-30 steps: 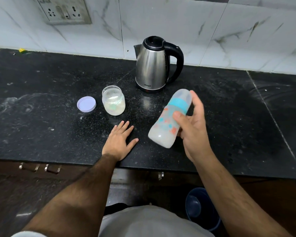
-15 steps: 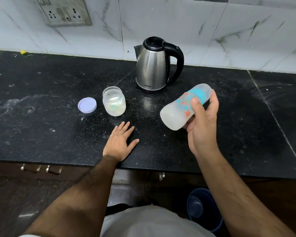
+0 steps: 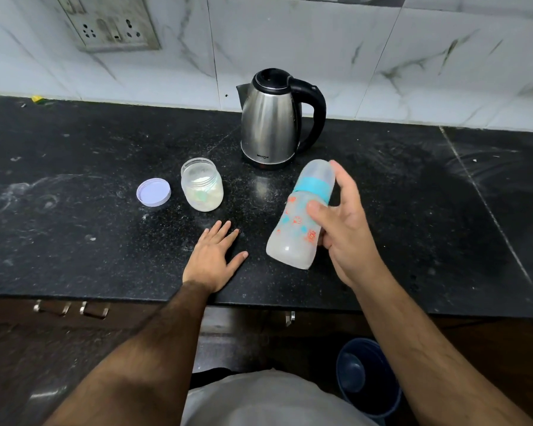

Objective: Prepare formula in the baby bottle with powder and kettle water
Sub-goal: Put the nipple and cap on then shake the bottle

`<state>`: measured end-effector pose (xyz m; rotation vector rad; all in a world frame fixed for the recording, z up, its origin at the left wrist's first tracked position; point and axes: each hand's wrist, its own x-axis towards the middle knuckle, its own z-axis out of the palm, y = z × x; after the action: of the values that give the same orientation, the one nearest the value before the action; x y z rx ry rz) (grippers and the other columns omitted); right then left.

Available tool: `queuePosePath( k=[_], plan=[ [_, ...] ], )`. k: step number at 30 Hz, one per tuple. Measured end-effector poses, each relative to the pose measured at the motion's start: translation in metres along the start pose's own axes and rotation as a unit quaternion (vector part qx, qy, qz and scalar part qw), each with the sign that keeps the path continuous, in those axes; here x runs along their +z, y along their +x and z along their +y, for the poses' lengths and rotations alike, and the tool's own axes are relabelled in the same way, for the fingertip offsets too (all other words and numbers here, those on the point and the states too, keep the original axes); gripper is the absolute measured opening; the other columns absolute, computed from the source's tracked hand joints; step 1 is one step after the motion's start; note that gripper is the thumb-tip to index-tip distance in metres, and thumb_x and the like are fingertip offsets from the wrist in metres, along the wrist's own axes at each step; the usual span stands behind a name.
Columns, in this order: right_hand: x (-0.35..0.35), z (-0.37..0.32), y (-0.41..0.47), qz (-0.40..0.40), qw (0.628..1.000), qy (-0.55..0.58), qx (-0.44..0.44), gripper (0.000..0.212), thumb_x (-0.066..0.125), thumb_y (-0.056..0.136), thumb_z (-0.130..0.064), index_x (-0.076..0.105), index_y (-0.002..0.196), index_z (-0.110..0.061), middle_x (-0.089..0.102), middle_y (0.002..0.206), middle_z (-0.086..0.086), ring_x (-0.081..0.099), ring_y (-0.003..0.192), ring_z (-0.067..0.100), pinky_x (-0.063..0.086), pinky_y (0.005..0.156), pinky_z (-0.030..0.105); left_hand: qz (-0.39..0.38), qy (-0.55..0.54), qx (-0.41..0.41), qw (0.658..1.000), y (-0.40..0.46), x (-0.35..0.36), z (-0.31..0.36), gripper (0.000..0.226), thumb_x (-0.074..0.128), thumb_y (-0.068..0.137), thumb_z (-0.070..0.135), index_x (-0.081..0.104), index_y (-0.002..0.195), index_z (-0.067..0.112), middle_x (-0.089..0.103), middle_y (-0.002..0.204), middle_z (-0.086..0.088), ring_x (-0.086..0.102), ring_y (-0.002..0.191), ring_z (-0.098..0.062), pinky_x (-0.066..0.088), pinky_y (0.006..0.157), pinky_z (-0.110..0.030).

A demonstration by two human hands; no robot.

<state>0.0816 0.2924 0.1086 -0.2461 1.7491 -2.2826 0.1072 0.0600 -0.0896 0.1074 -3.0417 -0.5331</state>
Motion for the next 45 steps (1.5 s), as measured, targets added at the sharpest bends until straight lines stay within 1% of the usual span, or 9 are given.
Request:
queuePosePath(
  k=[6,11,16,22,27,32,37,42,45],
  plan=[
    [-0.004,-0.006,0.007,0.090,0.991,0.081,-0.048,0.066,0.058,0.095,-0.016,0.025,0.151,-0.025,0.069,0.106,-0.003,0.071,0.092,0.012,0.058,0.072,0.032,0.005,-0.007,-0.002,1.000,-0.001,-0.001,0.001,0.077,0.027,0.088,0.069,0.041,0.148,0.022,0.028,0.160,-0.001,0.014,0.151,-0.016,0.006,0.124,-0.035],
    [0.003,-0.002,-0.006,-0.021,1.000,-0.019,-0.005,0.076,0.066,0.084,-0.011,0.029,0.146,-0.032,0.068,0.120,0.010,0.072,0.095,0.020,0.058,0.075,0.034,0.002,-0.008,0.001,1.000,-0.001,-0.003,0.002,0.082,0.022,0.085,0.069,0.041,0.147,0.020,0.028,0.160,-0.001,0.014,0.151,-0.016,0.006,0.124,-0.035],
    [-0.001,-0.009,0.005,0.128,0.990,0.030,-0.041,0.064,0.055,0.099,-0.015,0.022,0.152,-0.029,0.074,0.088,-0.020,0.072,0.085,0.007,0.059,0.082,0.047,0.009,-0.010,0.001,1.000,-0.001,-0.001,0.002,0.079,0.025,0.087,0.070,0.042,0.147,0.021,0.029,0.160,-0.001,0.014,0.151,-0.016,0.006,0.123,-0.034],
    [-0.001,-0.003,-0.007,0.006,1.000,-0.017,0.003,0.076,0.064,0.082,-0.014,0.029,0.148,-0.029,0.067,0.122,0.014,0.072,0.097,0.022,0.059,0.077,0.036,0.005,-0.008,0.000,1.000,-0.002,-0.003,0.003,0.081,0.023,0.086,0.070,0.041,0.148,0.021,0.028,0.160,-0.001,0.013,0.151,-0.016,0.004,0.123,-0.033],
    [-0.005,-0.002,0.001,0.124,0.991,0.045,-0.037,0.063,0.056,0.098,-0.015,0.025,0.151,-0.027,0.074,0.093,-0.012,0.072,0.087,0.011,0.058,0.072,0.038,0.005,-0.006,-0.002,1.000,-0.001,-0.002,0.002,0.080,0.024,0.087,0.070,0.041,0.148,0.021,0.028,0.160,-0.001,0.013,0.151,-0.016,0.003,0.123,-0.032],
    [-0.001,0.002,-0.011,0.016,1.000,-0.013,-0.004,0.076,0.069,0.084,-0.011,0.030,0.145,-0.033,0.069,0.118,0.008,0.072,0.095,0.020,0.059,0.076,0.038,0.002,-0.006,0.000,1.000,-0.002,-0.003,0.003,0.081,0.022,0.085,0.070,0.041,0.148,0.021,0.027,0.160,-0.001,0.013,0.151,-0.016,0.003,0.123,-0.033],
    [-0.009,-0.003,-0.001,0.123,0.989,0.041,-0.070,0.064,0.053,0.098,-0.007,0.022,0.152,-0.024,0.074,0.093,-0.019,0.071,0.089,0.008,0.058,0.075,0.033,0.004,-0.006,-0.002,1.000,-0.001,-0.001,0.002,0.079,0.024,0.087,0.070,0.041,0.148,0.022,0.028,0.160,-0.001,0.013,0.151,-0.015,0.004,0.123,-0.033],
    [-0.007,0.001,-0.008,0.011,1.000,-0.005,-0.011,0.074,0.062,0.085,-0.011,0.028,0.148,-0.029,0.070,0.115,0.006,0.072,0.095,0.020,0.059,0.077,0.038,0.003,-0.002,-0.001,1.000,-0.001,-0.001,0.001,0.079,0.025,0.087,0.069,0.041,0.148,0.022,0.028,0.160,-0.001,0.014,0.151,-0.016,0.004,0.123,-0.032],
    [-0.009,-0.001,-0.004,0.061,0.996,0.028,-0.056,0.068,0.060,0.087,-0.011,0.030,0.147,-0.026,0.070,0.108,-0.009,0.071,0.093,0.014,0.058,0.075,0.034,0.006,-0.005,-0.002,1.000,0.000,-0.001,0.001,0.078,0.026,0.087,0.069,0.042,0.147,0.022,0.029,0.160,-0.001,0.014,0.151,-0.016,0.005,0.123,-0.033]
  ],
)
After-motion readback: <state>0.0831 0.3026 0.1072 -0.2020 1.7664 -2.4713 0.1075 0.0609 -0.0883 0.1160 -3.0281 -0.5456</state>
